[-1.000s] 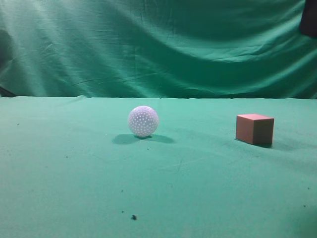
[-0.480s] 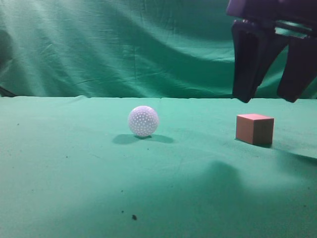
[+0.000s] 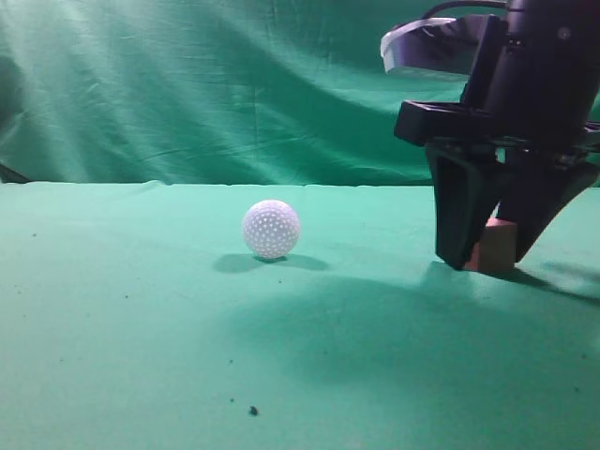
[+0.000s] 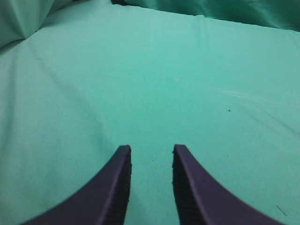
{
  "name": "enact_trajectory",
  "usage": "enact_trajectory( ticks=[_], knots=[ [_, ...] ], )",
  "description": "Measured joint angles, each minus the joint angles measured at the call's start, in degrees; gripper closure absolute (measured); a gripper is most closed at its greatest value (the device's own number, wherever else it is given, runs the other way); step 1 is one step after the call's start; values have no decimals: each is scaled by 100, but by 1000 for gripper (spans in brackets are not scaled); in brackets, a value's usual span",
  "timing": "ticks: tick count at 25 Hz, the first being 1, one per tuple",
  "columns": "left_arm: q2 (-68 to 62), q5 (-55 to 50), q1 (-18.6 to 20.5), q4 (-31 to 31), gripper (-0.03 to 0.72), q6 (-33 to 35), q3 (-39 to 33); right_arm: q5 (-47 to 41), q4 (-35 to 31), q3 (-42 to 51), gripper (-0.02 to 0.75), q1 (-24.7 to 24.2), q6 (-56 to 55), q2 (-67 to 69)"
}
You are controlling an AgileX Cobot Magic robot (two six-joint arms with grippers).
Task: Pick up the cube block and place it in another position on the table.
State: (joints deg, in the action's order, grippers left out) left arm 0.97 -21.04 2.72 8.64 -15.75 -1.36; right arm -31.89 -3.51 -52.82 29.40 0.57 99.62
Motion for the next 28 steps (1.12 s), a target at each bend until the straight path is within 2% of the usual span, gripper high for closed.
enact_trajectory(
  ticks=[1,10,18,28],
  knots=[
    [0,0,0,0,453,0,0,-74,130,-81,524,0,-164,0],
    [0,0,0,0,453,0,0,-948,1757,-1430,515,-22,-1521,-86],
    [0,0,0,0,453,0,0,-893,1877,-2479,515,-515,-1718,957],
    [0,0,0,0,453,0,0,-749,1877,-2822,515,-543,-1718,1718]
  ],
)
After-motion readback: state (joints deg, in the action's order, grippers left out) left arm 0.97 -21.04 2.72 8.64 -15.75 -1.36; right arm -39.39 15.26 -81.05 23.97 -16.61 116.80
